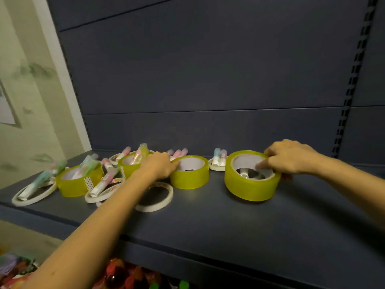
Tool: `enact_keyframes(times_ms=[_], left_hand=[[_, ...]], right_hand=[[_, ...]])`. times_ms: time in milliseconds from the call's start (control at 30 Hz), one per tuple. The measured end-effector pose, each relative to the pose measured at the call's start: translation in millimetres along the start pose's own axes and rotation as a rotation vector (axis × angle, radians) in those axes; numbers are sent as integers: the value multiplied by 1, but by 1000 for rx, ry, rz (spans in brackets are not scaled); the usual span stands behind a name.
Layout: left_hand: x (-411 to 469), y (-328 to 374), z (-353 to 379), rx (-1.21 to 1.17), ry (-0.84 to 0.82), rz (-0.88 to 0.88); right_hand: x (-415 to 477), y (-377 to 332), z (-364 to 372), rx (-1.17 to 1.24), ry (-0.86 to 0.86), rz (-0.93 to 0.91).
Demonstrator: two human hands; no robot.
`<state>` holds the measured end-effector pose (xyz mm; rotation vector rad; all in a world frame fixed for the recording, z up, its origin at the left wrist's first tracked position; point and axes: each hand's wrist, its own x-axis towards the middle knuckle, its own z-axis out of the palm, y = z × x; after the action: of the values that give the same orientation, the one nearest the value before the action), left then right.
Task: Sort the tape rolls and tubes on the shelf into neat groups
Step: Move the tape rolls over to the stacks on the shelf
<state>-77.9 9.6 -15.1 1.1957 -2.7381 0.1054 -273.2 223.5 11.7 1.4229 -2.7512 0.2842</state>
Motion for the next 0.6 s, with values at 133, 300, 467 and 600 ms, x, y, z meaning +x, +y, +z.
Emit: enact_keyframes(times_ms=[133, 300, 467, 600], left_hand=[[26, -4, 1, -116, -131, 40], [35, -13, -10, -191, -148, 159], [24, -9, -30, -241, -49, 295], [6, 10, -43, -381, -37, 421]], right_hand=[[-7, 4, 3, 11, 53, 135], [-24, -2, 9, 28, 95, 270], [-55, -7, 14, 48, 129, 382], [-89, -5, 8, 78, 146, 478]])
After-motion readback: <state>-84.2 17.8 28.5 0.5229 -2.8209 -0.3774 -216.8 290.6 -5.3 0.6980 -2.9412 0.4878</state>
